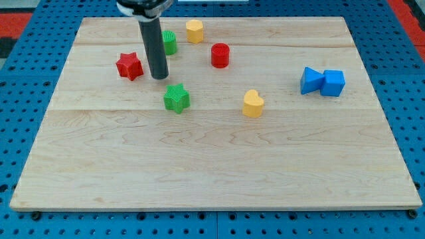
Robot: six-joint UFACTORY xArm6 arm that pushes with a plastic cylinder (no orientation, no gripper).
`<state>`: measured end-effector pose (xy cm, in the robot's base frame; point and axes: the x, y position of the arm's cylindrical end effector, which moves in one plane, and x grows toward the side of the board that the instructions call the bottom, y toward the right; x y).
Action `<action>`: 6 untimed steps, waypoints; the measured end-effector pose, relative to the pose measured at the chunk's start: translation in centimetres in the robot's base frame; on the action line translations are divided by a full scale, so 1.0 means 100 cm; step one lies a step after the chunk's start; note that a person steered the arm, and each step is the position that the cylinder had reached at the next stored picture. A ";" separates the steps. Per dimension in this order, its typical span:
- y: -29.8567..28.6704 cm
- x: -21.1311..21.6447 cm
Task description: Push the green circle closer to the red star
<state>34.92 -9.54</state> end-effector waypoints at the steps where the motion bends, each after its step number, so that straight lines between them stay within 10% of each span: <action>1: 0.054 -0.030; 6: -0.040 -0.088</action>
